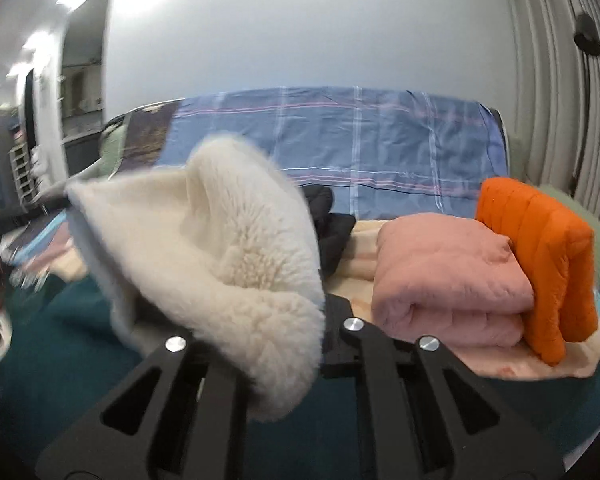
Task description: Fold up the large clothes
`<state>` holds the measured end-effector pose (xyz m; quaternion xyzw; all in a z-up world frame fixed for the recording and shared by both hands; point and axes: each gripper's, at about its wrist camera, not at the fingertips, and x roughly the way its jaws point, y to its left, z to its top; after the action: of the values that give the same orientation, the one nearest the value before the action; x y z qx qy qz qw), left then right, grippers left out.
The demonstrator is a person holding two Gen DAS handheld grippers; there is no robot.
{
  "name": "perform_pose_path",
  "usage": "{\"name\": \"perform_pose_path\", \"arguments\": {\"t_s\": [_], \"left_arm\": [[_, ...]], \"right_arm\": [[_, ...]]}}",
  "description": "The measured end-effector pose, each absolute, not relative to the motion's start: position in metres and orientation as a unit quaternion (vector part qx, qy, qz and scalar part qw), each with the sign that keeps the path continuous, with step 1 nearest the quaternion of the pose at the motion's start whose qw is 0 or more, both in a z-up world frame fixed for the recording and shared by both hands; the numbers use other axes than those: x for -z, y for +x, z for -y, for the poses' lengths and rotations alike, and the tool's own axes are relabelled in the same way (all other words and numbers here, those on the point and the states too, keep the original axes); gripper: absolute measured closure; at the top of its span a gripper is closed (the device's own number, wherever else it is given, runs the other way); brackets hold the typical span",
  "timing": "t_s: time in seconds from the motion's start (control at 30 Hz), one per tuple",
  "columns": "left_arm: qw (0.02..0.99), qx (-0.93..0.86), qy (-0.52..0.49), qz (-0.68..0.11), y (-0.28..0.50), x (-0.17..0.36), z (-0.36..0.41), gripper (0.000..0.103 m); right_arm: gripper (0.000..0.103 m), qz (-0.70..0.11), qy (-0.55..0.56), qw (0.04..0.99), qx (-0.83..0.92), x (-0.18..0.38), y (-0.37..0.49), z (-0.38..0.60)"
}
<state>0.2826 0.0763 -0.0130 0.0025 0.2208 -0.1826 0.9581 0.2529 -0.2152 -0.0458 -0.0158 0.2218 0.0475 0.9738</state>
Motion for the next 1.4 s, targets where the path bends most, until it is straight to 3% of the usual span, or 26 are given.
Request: {"name": "perform_pose_path", "arguments": {"t_s": [0.13,0.23,0.33,0.4,0.53,0.6,0.8,0.93,1.03,1.1,1.17,1.3,1.4], "left_arm": [[0.954,0.185,-0.011,-0.235,0.192,0.038,-0.115,0.103],[0.947,0.157,-0.01,-0.281,0.158,0.065,-0.136,0.102],[0.934,0.163,-0.057,-0.313,0.165,0.071,-0.145,0.088],[0.93,0.181,-0.068,-0.312,0.174,0.065,-0.133,0.058],[0.895,0.262,-0.093,-0.348,0.197,0.074,-0.085,0.054],[0.876,0.284,-0.102,-0.377,0.205,0.087,-0.058,0.047],[0.809,0.295,-0.182,-0.475,0.261,0.127,-0.018,0.046],[0.806,0.307,-0.222,-0.455,0.273,0.12,-0.012,0.046],[0.811,0.307,-0.22,-0.447,0.275,0.116,-0.009,0.047],[0.814,0.304,-0.214,-0.446,0.275,0.117,-0.009,0.065],[0.812,0.309,-0.216,-0.445,0.276,0.119,-0.009,0.074],[0.816,0.304,-0.218,-0.44,0.279,0.112,-0.021,0.075],[0.834,0.293,-0.185,-0.428,0.261,0.104,-0.031,0.073]], "right_arm": [[0.07,-0.297,-0.06,0.95,-0.077,0.091,0.193,0.208],[0.068,-0.338,-0.101,0.932,-0.084,0.112,0.166,0.202],[0.052,-0.341,-0.09,0.932,-0.086,0.099,0.164,0.2],[0.04,-0.362,-0.067,0.925,-0.097,0.088,0.172,0.199],[0.031,-0.361,-0.091,0.926,-0.065,0.089,0.169,0.191],[0.027,-0.359,-0.105,0.926,-0.053,0.095,0.159,0.187],[0.02,-0.309,-0.096,0.943,-0.081,0.092,0.155,0.196],[0.02,-0.301,-0.019,0.942,-0.148,0.094,0.161,0.211],[0.011,-0.288,-0.013,0.943,-0.165,0.091,0.157,0.214],[0.007,-0.268,-0.01,0.947,-0.179,0.083,0.148,0.215],[0.002,-0.236,-0.009,0.955,-0.18,0.073,0.136,0.217],[0.002,-0.262,-0.06,0.953,-0.141,0.076,0.133,0.206],[0.01,-0.285,-0.074,0.943,-0.153,0.081,0.128,0.197]]}}
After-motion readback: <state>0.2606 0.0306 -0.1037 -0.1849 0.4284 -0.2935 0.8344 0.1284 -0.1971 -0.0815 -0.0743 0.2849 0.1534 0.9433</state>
